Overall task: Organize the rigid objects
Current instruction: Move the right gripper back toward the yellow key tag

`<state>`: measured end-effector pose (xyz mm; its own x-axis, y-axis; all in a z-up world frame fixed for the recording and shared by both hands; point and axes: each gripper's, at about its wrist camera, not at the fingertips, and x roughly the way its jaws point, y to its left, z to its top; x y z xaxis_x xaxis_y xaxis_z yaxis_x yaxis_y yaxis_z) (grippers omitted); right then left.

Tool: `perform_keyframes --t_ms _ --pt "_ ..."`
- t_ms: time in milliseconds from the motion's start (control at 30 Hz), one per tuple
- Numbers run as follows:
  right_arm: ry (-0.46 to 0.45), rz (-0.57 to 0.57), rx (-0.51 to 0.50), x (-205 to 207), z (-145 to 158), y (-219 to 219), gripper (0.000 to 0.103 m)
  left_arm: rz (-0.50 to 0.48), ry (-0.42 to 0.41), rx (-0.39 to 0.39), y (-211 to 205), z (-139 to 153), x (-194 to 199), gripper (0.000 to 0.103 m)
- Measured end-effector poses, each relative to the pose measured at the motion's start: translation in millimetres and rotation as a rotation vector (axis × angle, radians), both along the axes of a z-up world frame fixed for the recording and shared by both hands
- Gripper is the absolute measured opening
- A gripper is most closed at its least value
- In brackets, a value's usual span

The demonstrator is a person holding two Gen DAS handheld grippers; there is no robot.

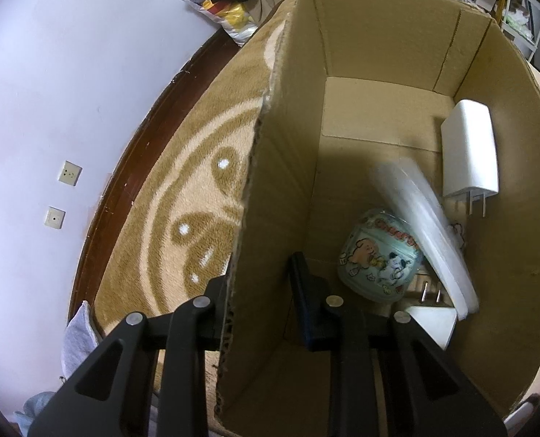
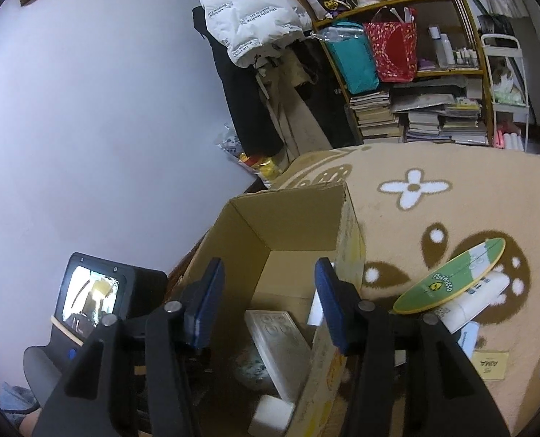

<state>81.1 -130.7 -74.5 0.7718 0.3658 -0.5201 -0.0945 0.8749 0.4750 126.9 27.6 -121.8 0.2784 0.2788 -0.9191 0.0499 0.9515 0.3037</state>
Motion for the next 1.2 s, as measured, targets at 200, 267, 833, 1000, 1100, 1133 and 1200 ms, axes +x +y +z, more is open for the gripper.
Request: perform_keyframes --t_ms 200,267,833,1000,1100,1133,1200 --pt "0.002 -0.046 -0.042 -4.8 5.2 -8.1 0.078 -0.002 0.002 0.002 -1.3 -1.4 -0.7 0.025" --pt "0.006 -0.069 -0.062 -6.8 5.1 -14.2 0.088 -0.003 0.002 0.004 -1.8 -1.5 -0.8 0.025" --pt "0.214 -0.307 -0.046 -24.9 -45.3 -92.6 0.103 -0.004 0.003 0.014 -4.2 -2.8 -1.3 0.026" --pt "0.265 -0.334 -0.035 -32.8 -60.2 -102.1 0.103 -0.005 0.003 0.014 -4.2 -2.9 -1.2 0.026" --pt "0.282 -0.345 -0.056 -34.1 -64.3 -105.1 0.103 -0.007 0.003 0.016 -4.5 -3.1 -1.1 0.026" --pt "0.289 -0.348 -0.061 -34.1 -65.2 -106.1 0.103 -0.007 0.003 0.017 -4.9 -3.3 -0.9 0.026" --pt "0.298 -0.357 -0.070 -36.7 -67.9 -107.9 0.102 -0.008 0.003 0.018 -5.4 -3.6 -0.9 0.026"
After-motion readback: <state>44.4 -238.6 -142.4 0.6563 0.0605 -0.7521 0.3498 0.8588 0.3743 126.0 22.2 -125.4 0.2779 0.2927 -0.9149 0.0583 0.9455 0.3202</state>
